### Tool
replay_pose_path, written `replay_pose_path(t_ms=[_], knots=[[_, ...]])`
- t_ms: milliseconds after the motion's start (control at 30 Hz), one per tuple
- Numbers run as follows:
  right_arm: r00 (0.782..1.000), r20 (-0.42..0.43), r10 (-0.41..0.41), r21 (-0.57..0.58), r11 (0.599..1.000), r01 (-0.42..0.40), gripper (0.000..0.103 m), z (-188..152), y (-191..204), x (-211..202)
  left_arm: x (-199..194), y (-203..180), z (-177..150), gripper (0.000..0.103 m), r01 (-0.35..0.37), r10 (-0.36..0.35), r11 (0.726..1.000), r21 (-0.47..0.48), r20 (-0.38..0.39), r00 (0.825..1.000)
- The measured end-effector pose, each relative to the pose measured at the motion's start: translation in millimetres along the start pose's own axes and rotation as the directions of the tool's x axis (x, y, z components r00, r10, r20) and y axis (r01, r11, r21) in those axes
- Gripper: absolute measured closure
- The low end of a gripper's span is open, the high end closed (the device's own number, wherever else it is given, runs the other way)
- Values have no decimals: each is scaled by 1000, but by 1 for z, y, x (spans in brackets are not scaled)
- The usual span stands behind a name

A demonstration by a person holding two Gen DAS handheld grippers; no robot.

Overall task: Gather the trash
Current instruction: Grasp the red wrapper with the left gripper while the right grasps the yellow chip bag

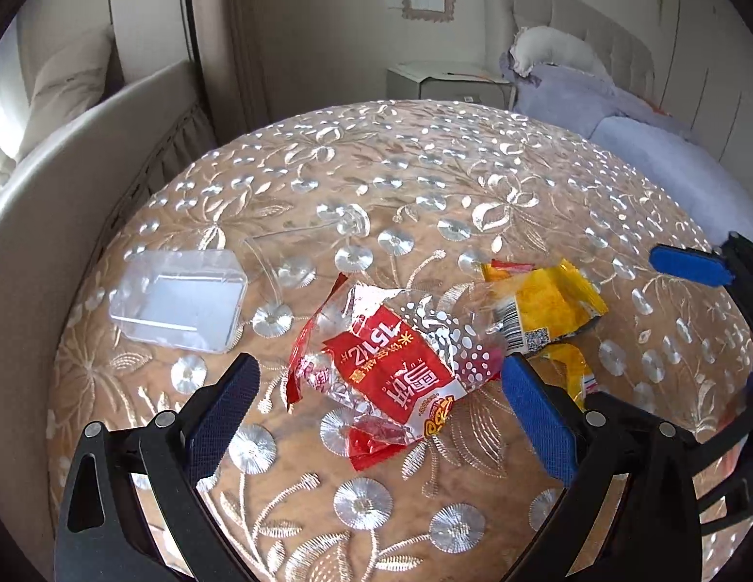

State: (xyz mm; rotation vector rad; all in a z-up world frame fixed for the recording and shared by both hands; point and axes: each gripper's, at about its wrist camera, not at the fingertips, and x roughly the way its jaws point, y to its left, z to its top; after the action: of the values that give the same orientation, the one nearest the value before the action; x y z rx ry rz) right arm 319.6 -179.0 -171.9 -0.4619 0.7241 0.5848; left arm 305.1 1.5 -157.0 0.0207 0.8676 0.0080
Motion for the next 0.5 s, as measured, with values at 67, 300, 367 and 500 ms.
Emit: replay_pose_path(t_ms=[67,300,367,500], knots=[[999,-32,42,-27,999,-43,5,6,-1,16,4,1,3,5,2,-2,1000,21,-6,1000],[991,-73,114,-54,991,-118,20,12,1,44,17,-2,4,32,66,-62,994,86,-41,997],[983,-68,169,-50,984,-172,35,13,4,43,20,-1,5,41,84,-81,993,80,-44,996],[981,-71,181,-56,981,-185,78,14,9,38,20,-7,3,65,88,-85,990,112,-28,996]])
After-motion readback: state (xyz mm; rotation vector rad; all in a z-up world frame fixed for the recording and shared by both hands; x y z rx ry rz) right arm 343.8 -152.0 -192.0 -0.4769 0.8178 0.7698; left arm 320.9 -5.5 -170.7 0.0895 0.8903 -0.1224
